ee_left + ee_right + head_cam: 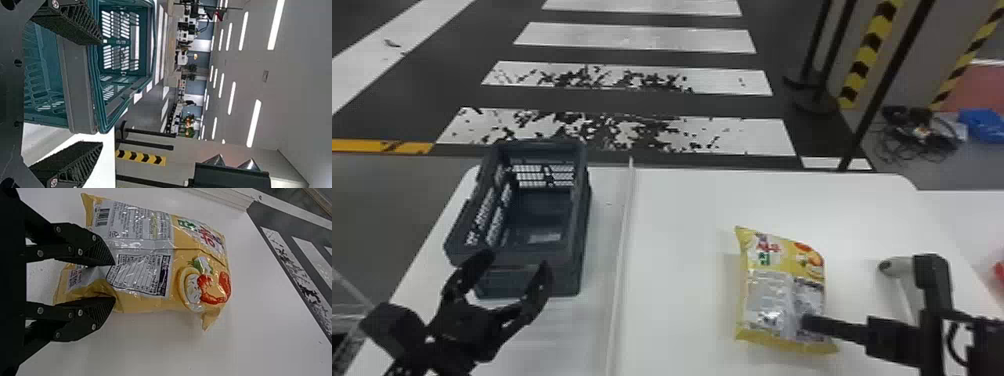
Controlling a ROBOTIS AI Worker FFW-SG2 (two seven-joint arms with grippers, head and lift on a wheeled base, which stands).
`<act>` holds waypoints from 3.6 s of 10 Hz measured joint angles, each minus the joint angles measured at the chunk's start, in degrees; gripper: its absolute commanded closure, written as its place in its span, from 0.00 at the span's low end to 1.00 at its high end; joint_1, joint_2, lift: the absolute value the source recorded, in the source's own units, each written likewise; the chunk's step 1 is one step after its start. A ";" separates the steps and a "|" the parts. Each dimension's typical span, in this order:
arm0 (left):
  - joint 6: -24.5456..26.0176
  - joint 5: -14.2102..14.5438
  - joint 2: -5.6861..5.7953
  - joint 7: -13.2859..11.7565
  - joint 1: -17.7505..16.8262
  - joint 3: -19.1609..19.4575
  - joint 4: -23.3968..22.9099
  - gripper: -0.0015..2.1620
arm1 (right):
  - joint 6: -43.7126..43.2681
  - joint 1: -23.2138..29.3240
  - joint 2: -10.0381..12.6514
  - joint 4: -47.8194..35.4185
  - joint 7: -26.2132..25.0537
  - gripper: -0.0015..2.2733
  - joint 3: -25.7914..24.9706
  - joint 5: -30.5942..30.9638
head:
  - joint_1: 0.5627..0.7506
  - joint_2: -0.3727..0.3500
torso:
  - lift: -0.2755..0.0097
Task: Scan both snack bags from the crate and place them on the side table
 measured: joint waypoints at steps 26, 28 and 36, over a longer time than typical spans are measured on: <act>0.88 0.10 0.74 0.00 -1.58 -0.89 -0.38 0.04 | -65.54 -16.03 -13.87 48.02 -32.82 0.00 -28.10 -7.05 | 0.70 0.03 | 0.63; 0.88 0.10 0.85 -0.01 -1.58 -0.97 -0.56 0.04 | -67.64 -15.82 -13.69 48.44 -33.79 0.02 -28.23 -6.95 | 0.70 0.03 | 0.63; 1.32 0.06 0.87 0.00 -0.81 -0.72 -2.10 0.04 | -76.19 -4.56 -2.04 19.82 -41.19 0.03 -22.71 -7.55 | 0.70 0.03 | 0.63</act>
